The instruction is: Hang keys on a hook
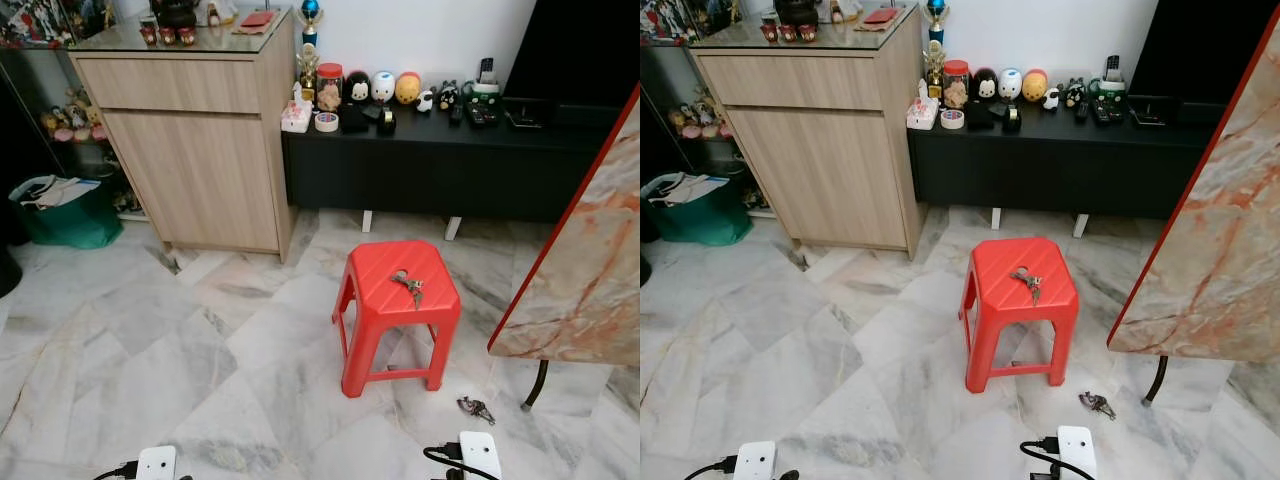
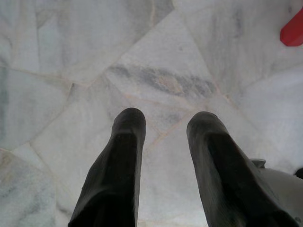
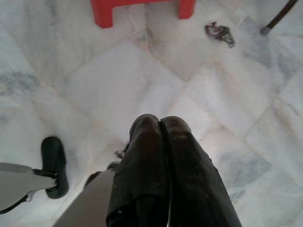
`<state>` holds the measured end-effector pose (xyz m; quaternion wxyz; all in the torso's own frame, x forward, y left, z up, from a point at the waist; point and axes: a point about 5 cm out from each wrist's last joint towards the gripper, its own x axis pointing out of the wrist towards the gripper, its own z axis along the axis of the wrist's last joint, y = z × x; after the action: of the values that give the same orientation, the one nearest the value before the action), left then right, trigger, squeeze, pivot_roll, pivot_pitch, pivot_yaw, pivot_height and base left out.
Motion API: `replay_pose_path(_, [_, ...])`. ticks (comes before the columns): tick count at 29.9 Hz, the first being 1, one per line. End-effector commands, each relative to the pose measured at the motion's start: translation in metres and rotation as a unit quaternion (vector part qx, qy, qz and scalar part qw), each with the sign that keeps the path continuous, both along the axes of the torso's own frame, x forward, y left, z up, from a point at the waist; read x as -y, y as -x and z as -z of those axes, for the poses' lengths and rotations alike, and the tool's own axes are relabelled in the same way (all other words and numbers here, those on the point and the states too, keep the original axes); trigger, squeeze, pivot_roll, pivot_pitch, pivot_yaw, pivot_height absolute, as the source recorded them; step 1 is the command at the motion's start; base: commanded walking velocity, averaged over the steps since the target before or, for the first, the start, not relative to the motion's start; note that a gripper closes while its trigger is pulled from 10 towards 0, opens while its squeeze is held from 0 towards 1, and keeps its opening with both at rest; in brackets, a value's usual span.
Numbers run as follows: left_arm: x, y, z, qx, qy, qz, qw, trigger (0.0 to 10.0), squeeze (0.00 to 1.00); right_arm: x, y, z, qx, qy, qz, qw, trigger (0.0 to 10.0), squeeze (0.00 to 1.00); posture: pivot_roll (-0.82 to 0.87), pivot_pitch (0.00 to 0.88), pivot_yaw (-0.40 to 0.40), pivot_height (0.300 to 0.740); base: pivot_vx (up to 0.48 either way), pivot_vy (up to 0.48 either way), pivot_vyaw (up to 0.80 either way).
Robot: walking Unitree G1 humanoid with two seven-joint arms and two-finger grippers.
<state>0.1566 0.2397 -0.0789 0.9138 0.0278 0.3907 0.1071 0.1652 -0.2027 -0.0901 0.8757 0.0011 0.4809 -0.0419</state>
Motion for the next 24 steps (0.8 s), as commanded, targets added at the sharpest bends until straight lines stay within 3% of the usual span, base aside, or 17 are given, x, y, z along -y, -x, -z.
replay_pose_path(1, [-0.001, -0.007, -0.004, 0.015, 0.000, -0.008, 1.000, 10.0, 0.00, 0.007, -0.001, -0.002, 0.006, 0.001, 0.006, 1.000, 10.0, 0.00, 0.06, 0.000, 0.003, 0.740, 0.000, 0.000, 0.00])
replay_pose_path(8, [-0.001, -0.014, -0.008, 0.034, -0.003, -0.010, 0.999, 10.0, 0.00, 0.014, -0.002, -0.004, 0.013, 0.008, -0.003, 1.000, 10.0, 0.00, 0.06, 0.000, -0.001, 0.740, 0.111, 0.000, 0.07])
replay_pose_path(15, [0.000, -0.016, -0.009, 0.041, -0.004, -0.012, 0.999, 10.0, 0.00, 0.024, -0.019, -0.014, 0.032, 0.006, 0.012, 0.999, 10.0, 0.00, 0.06, 0.000, -0.004, 0.740, 0.278, 0.000, 0.47])
replay_pose_path(24, [0.005, -0.018, -0.009, 0.049, -0.002, -0.010, 0.999, 10.0, 0.00, 0.016, -0.038, -0.021, 0.050, 0.001, 0.007, 0.999, 10.0, 0.00, 0.06, 0.000, -0.005, 0.740, 0.298, 0.000, 0.00])
